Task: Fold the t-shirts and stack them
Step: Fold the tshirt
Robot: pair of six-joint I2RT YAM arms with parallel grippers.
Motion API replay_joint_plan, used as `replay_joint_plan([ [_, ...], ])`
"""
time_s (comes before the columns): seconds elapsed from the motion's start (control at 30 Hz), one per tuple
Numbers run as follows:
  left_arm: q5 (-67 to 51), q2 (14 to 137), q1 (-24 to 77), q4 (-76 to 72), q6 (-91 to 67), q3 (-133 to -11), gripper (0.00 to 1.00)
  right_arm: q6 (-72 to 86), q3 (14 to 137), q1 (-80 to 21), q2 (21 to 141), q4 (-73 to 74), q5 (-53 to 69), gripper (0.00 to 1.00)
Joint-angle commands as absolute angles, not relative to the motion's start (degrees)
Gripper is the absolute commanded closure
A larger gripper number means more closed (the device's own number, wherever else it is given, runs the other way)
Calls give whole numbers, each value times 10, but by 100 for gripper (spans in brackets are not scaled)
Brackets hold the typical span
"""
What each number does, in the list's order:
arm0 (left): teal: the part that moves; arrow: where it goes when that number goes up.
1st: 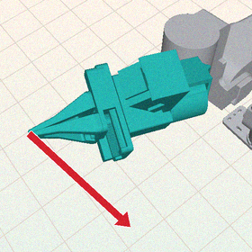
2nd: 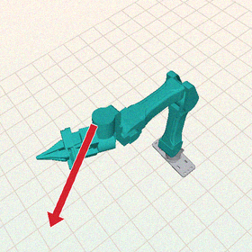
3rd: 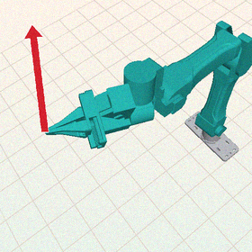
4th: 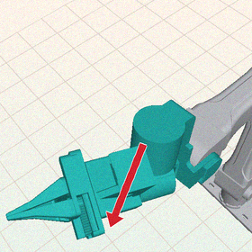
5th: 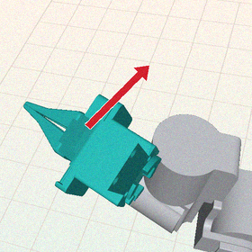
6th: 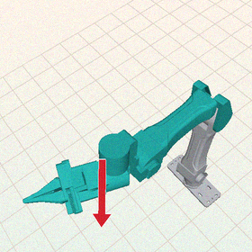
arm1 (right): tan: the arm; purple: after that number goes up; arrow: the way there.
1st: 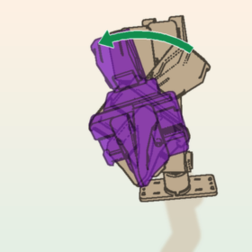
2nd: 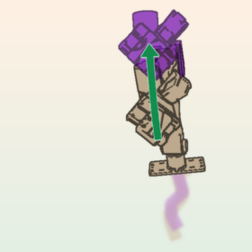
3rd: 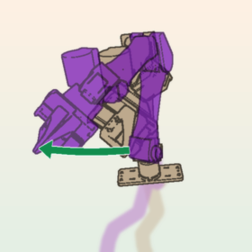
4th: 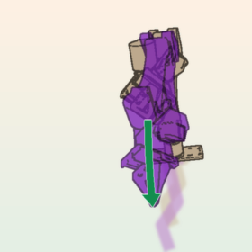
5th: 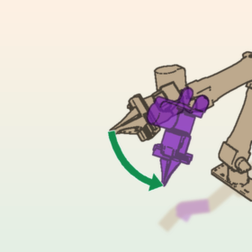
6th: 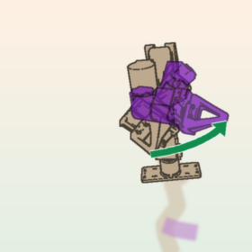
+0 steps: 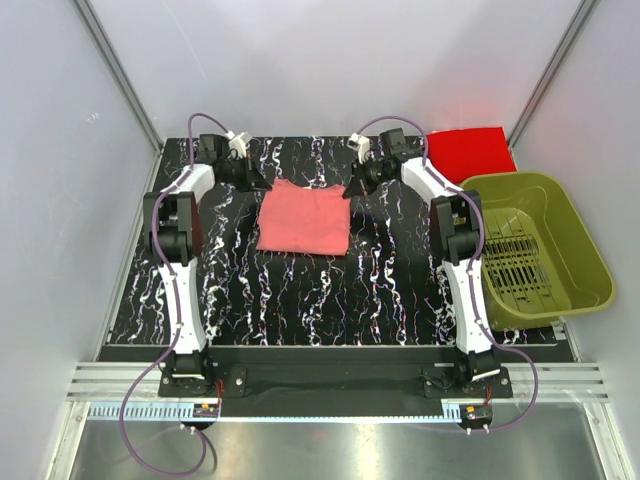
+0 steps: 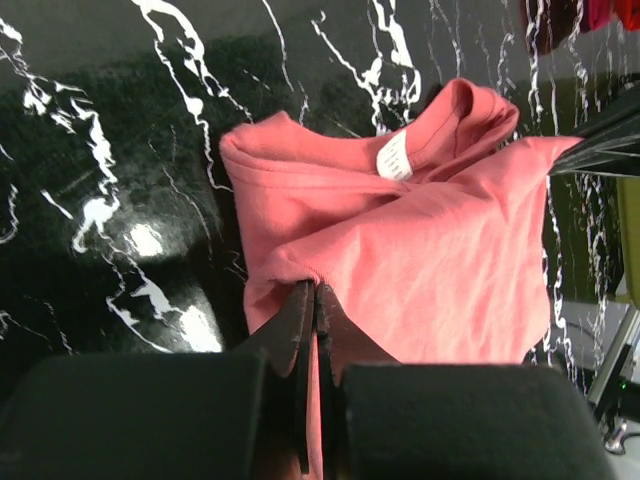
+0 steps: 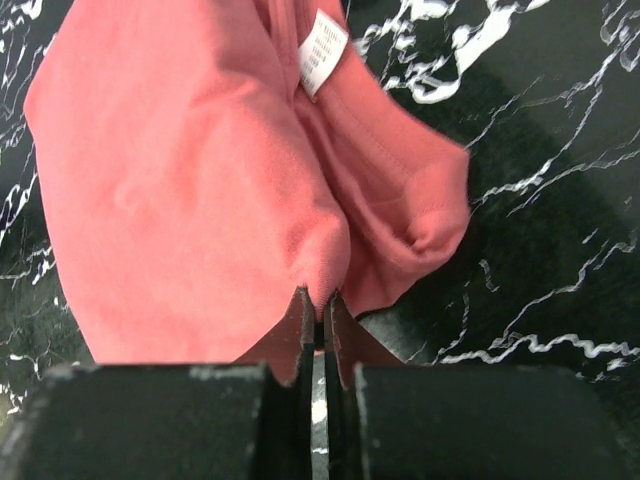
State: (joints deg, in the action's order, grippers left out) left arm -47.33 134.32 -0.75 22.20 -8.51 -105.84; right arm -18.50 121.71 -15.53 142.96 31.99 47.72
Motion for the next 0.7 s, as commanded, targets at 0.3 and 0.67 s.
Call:
replay_joint_plan([
  [0.3, -344, 1157, 23, -19, -226, -962, 100, -66, 1034, -153, 1270, 12, 441, 100],
  [0.67, -298, 1470, 19, -34, -375, -1266, 94, 87, 1211, -145, 1451, -27, 280, 94],
])
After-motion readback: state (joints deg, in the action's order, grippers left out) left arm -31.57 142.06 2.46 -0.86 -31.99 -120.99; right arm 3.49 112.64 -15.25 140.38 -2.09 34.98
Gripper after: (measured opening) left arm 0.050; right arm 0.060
